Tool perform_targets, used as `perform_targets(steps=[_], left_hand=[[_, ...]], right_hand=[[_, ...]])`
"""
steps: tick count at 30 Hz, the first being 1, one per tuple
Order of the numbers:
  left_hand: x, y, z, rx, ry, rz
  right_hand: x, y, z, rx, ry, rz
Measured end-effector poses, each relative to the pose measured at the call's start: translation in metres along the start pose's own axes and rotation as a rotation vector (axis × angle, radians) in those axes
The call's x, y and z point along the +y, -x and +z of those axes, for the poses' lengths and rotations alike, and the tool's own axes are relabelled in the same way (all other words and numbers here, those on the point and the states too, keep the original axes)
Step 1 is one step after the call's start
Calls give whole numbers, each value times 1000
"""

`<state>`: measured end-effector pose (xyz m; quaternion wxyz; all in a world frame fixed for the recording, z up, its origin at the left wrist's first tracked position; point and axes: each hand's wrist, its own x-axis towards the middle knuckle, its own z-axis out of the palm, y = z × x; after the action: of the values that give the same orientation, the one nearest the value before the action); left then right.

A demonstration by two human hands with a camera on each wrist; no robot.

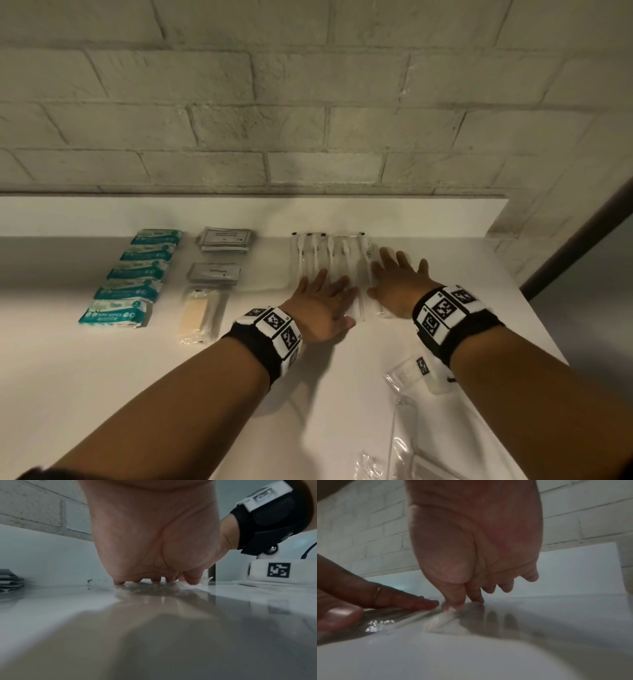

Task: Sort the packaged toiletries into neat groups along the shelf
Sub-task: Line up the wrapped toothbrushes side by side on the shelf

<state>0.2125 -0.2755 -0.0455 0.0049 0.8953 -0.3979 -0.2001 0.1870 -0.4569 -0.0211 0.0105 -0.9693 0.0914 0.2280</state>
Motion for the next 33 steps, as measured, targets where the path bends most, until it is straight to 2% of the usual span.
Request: perform_targets(steps=[3, 8, 11, 13, 15, 19, 33], left_hand=[[1, 1, -3, 30, 3, -12], [2, -3, -7, 175, -35, -46], [2, -7, -7, 164, -13, -43], [1, -8, -6, 183, -21, -46], [0, -9, -4, 205, -11, -67], [1, -9, 0, 124, 10, -96], [-22, 2, -7, 32, -5, -90]], right_hand=[[0, -2, 0, -37, 16, -43], [-8, 0, -6, -95, -44, -85], [-6, 2, -8, -40, -95, -89], [-6, 4, -9, 35, -135, -130], [-9, 4, -8, 50, -90, -197], [-20, -3, -1, -39, -64, -267], [-49, -11, -2, -48, -187, -248]])
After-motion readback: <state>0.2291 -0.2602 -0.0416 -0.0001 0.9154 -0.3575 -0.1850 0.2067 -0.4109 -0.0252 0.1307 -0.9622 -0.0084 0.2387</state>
